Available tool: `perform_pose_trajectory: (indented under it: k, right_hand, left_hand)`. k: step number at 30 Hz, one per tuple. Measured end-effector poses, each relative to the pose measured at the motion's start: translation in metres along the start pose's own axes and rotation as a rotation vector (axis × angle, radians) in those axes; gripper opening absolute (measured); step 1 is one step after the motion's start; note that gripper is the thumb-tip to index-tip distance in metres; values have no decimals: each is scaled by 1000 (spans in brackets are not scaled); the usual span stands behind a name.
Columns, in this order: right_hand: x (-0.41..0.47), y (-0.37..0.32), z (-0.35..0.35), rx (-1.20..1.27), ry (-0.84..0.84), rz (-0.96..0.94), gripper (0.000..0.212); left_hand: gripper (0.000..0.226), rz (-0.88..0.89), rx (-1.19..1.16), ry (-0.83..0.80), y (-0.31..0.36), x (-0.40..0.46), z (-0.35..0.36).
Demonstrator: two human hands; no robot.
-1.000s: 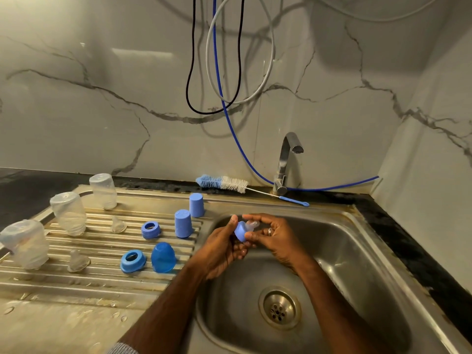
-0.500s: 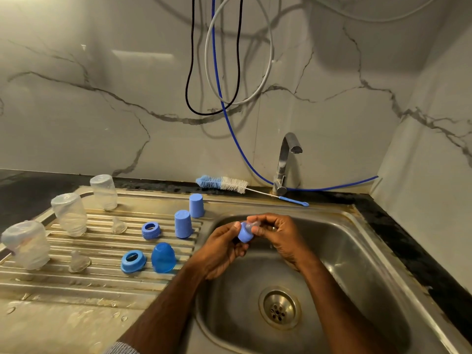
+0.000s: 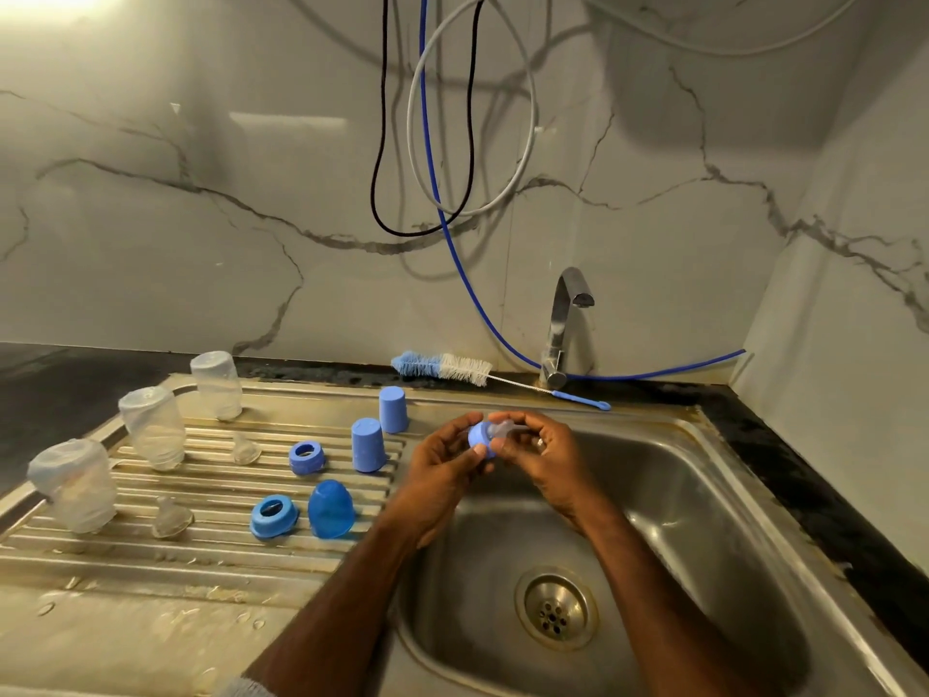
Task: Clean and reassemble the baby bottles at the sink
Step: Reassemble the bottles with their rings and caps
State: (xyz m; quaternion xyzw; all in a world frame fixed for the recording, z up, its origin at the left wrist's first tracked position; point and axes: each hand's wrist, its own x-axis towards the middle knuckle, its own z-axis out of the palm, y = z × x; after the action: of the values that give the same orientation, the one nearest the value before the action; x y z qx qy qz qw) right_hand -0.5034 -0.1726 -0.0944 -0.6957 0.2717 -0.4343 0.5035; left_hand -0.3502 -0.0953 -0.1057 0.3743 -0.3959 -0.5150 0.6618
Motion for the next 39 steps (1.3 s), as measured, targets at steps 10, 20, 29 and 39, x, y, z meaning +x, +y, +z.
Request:
perform_pose_trajectory:
  k: [10,20,29,39]
  right_hand:
    - [18,-26,55,21,153,-43,28]
    - [26,-40,184,-332,7,-121,47]
    - [22,-37,177,-350,146,-156,40]
    - [27,-23,168,-290,270,-168,44]
  left_hand:
    - [21,169,411,125,78,-5,-25]
    - [15,284,1509,588,200,18,-180]
    - [77,-290,2002,438,222,54,-271]
    - [62,61,1974,465,209,67,-253]
